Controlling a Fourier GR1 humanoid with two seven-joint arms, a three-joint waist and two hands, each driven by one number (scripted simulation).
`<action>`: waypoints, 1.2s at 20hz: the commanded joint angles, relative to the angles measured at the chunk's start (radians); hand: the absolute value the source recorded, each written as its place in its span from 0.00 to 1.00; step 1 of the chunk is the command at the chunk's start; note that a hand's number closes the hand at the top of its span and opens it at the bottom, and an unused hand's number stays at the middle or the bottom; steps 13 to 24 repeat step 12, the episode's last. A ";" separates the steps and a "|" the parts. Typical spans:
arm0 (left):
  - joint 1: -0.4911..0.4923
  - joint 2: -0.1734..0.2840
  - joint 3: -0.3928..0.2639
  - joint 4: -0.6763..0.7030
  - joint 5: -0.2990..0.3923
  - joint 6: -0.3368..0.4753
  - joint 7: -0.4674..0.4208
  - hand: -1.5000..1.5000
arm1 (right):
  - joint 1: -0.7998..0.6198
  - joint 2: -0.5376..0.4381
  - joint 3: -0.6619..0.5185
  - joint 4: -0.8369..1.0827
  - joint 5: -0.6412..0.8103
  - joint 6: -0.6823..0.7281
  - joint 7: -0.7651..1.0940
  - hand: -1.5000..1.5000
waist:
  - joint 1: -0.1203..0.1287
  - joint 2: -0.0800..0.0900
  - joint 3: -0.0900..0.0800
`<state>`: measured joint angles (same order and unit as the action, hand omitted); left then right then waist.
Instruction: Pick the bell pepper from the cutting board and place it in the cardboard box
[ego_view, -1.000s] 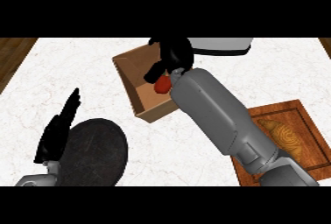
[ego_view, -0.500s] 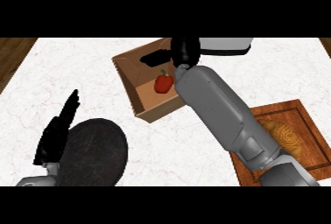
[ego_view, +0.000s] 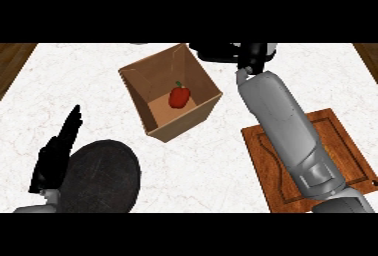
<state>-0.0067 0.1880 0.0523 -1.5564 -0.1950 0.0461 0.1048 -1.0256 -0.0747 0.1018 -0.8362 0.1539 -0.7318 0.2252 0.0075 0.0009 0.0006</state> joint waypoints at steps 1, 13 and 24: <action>0.044 -0.007 0.010 -0.010 0.009 0.002 -0.014 0.50 | 0.121 -0.072 -0.047 -0.123 -0.018 -0.030 0.009 0.00 | -0.023 -0.008 0.000; 0.029 0.019 0.022 -0.102 0.013 -0.027 0.067 0.50 | 0.483 -0.369 -0.221 -0.461 -0.228 0.340 -0.071 0.00 | -0.014 -0.004 0.000; 0.029 0.019 0.022 -0.102 0.013 -0.027 0.067 0.50 | 0.483 -0.369 -0.221 -0.461 -0.228 0.340 -0.071 0.00 | -0.014 -0.004 0.000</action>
